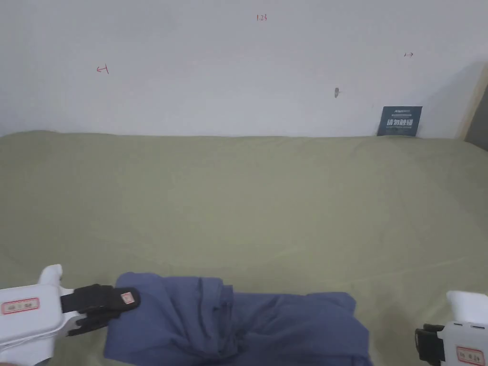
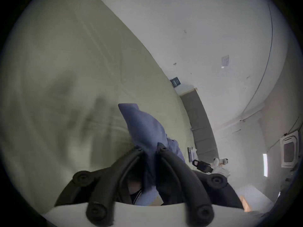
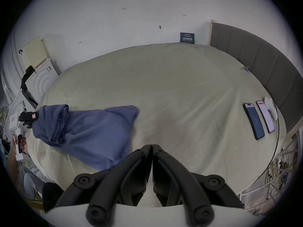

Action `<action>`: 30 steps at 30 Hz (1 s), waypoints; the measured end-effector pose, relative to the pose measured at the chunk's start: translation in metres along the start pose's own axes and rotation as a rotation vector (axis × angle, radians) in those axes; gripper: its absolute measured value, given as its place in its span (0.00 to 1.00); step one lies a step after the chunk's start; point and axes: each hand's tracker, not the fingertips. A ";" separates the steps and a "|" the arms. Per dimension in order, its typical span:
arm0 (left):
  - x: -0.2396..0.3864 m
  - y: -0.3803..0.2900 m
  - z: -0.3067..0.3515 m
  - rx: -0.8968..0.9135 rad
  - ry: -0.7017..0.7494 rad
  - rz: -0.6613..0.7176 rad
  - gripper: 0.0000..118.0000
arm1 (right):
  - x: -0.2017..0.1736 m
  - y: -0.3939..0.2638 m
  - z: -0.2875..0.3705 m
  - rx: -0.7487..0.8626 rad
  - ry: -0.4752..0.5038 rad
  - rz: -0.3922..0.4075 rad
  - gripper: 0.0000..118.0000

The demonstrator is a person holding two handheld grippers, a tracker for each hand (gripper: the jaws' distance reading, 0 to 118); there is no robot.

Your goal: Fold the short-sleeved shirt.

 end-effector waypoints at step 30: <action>0.138 -0.095 -0.245 -0.362 -0.229 -0.013 0.89 | 0.031 -0.009 -0.017 -0.042 -0.018 0.003 0.06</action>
